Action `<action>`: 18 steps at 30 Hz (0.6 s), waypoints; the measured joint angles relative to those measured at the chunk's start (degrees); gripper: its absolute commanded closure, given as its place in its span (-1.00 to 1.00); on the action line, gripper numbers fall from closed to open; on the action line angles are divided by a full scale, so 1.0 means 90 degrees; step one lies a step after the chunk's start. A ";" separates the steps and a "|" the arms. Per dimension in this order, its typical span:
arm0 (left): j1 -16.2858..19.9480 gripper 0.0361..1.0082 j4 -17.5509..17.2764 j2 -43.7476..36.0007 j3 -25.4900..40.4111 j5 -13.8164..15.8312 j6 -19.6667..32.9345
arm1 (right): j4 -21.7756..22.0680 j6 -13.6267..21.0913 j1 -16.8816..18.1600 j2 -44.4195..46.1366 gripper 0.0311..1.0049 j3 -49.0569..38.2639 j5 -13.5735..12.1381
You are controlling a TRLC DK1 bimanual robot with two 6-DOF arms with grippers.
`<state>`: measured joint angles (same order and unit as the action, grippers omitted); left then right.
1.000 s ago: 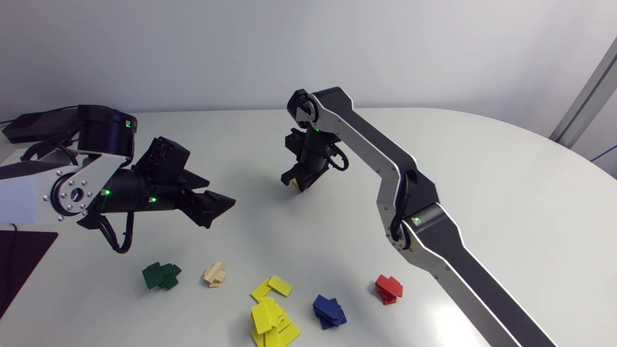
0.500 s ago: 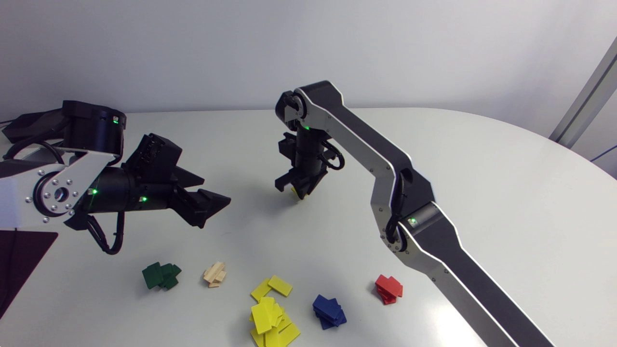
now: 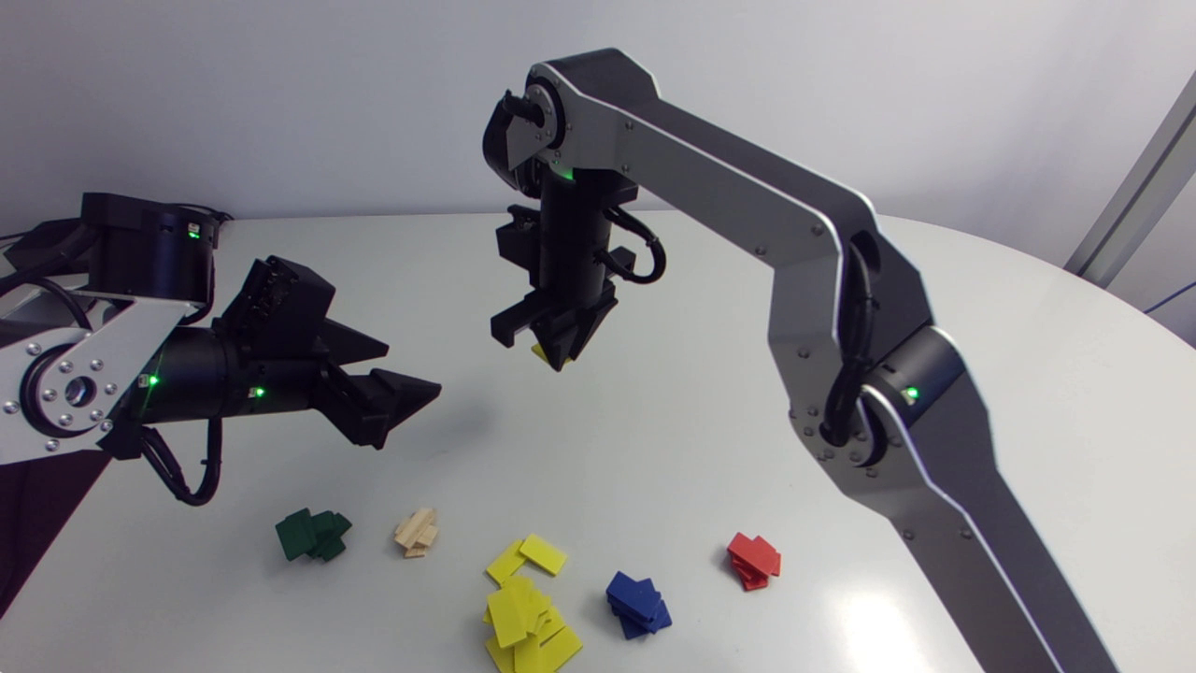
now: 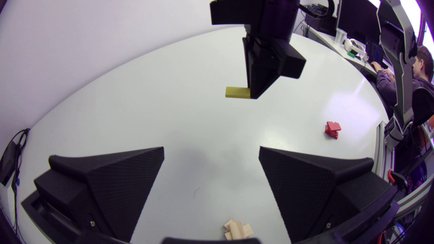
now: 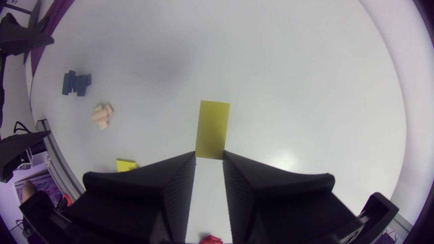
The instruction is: Take domino bricks one by one from the mixed stack on the table and place each onto the existing stack of the same color.
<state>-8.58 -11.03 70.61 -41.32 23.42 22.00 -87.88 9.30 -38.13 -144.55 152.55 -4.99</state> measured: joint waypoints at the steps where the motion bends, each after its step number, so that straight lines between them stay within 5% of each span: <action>1: 0.0000 -0.97 -0.0012 -0.0010 0.0017 0.0015 0.0000 | 0.0177 -0.0022 -0.0039 0.0194 0.84 -0.0432 -0.0046; 7: 0.0000 -0.97 0.0010 -0.0015 0.0107 0.0022 0.0049 | 0.1095 -0.0087 -0.0396 0.1319 0.84 -0.2572 -0.0109; 18: 0.0000 -0.97 0.0134 0.0034 0.0423 0.0097 0.0316 | 0.1991 -0.0250 -0.0772 0.2635 0.84 -0.4656 -0.0112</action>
<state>-8.58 -9.82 70.91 -37.52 24.29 24.84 -69.95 7.05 -45.08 -120.84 110.65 -6.00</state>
